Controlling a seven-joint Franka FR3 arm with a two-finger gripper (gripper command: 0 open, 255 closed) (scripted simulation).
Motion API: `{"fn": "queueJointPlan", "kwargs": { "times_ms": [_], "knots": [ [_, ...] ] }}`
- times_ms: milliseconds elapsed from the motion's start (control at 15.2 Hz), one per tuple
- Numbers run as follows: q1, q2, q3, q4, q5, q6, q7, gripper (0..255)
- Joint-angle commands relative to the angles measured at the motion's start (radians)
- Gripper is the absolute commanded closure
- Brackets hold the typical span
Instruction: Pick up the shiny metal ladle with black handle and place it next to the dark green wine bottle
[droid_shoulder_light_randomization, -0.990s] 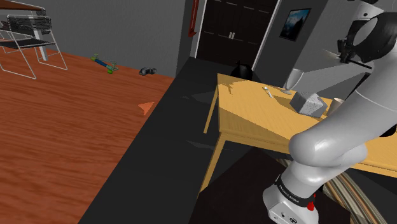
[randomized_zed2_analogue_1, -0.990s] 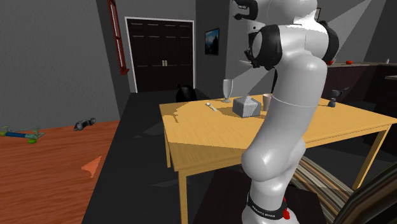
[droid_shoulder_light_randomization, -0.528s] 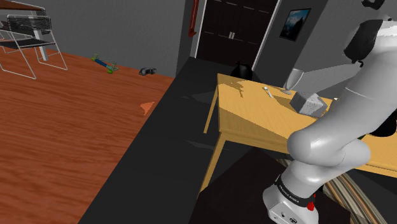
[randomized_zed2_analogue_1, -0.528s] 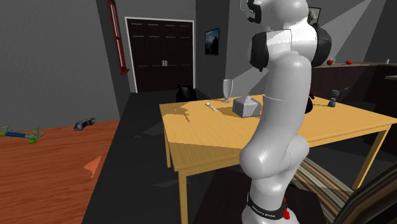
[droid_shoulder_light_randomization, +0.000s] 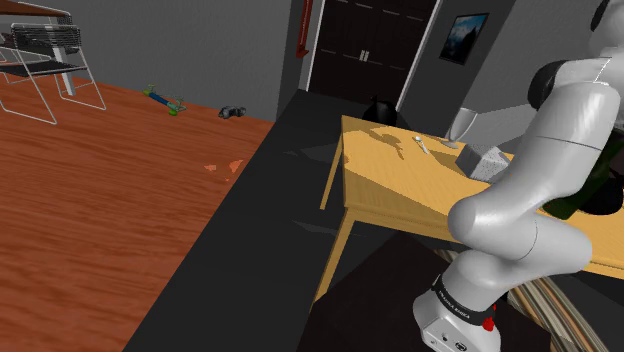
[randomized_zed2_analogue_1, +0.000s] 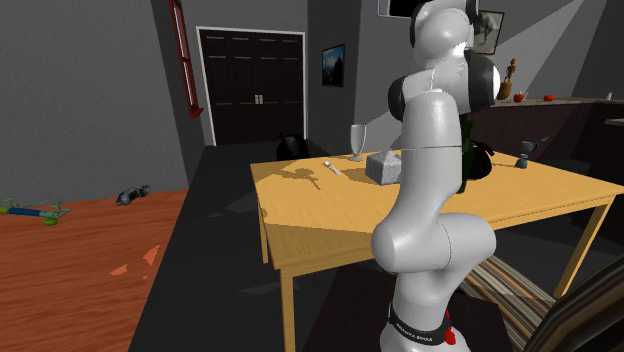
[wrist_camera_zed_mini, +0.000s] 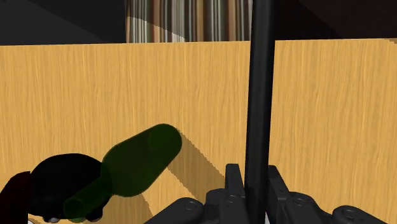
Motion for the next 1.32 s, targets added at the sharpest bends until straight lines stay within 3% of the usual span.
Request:
{"fn": "queueJointPlan", "kwargs": {
  "times_ms": [0, 264, 528, 1254],
  "knots": [
    [-0.174, 0.137, 0.000, 0.191, 0.118, -0.063, -0.088, 255],
    [-0.066, 0.044, -0.007, -0.016, 0.037, 0.056, -0.061, 255],
    [0.001, -0.018, -0.012, -0.158, -0.013, 0.144, -0.035, 255],
    [0.094, -0.127, -0.009, -0.434, -0.098, 0.334, 0.028, 255]
  ]
}}
